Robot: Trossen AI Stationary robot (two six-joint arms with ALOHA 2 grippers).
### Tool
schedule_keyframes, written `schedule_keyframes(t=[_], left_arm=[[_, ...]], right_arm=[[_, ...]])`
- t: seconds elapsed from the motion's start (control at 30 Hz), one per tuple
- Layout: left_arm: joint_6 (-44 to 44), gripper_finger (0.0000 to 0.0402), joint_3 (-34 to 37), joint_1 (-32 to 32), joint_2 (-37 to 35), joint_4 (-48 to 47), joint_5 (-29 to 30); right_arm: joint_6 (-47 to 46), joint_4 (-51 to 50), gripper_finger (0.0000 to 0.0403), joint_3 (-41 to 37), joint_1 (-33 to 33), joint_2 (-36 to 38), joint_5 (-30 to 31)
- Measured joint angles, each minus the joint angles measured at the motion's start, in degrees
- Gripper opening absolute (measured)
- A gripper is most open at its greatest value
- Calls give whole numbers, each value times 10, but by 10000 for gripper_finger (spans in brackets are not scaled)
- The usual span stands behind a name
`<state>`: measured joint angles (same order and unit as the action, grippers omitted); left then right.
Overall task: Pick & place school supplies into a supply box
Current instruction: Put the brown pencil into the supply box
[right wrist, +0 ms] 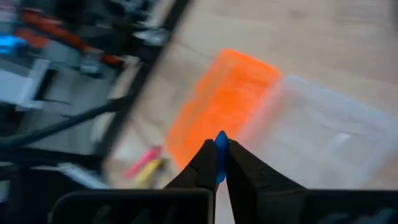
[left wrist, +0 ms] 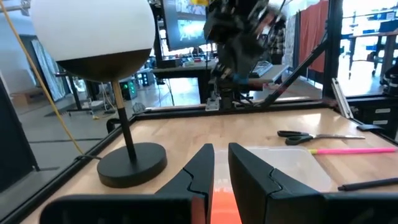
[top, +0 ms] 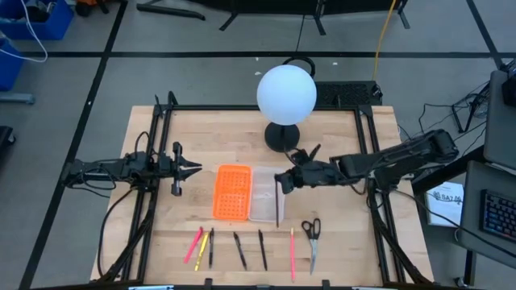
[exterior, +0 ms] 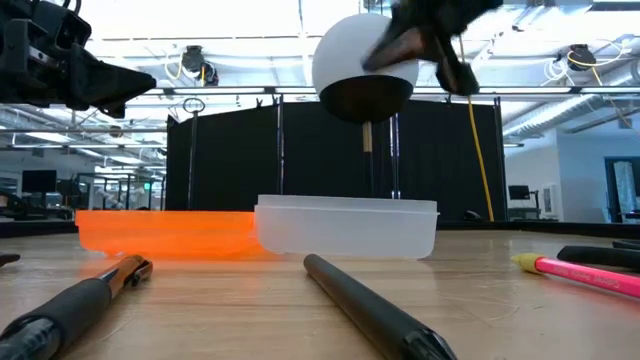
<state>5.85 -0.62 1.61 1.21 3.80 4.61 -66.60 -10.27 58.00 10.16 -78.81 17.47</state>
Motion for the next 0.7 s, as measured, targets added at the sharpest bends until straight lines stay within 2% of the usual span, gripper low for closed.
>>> schedule_keyframes(t=[0.13,0.43,0.7], left_arm=[[0,58,0,0,0,-5,6],[-1,58,0,0,0,-6,15],[17,58,0,0,0,-7,19]], right_arm=[[-11,-8,8,0,-37,-30,-26],[15,105,8,0,-103,-138,-90],[14,194,8,0,-127,-210,-147]])
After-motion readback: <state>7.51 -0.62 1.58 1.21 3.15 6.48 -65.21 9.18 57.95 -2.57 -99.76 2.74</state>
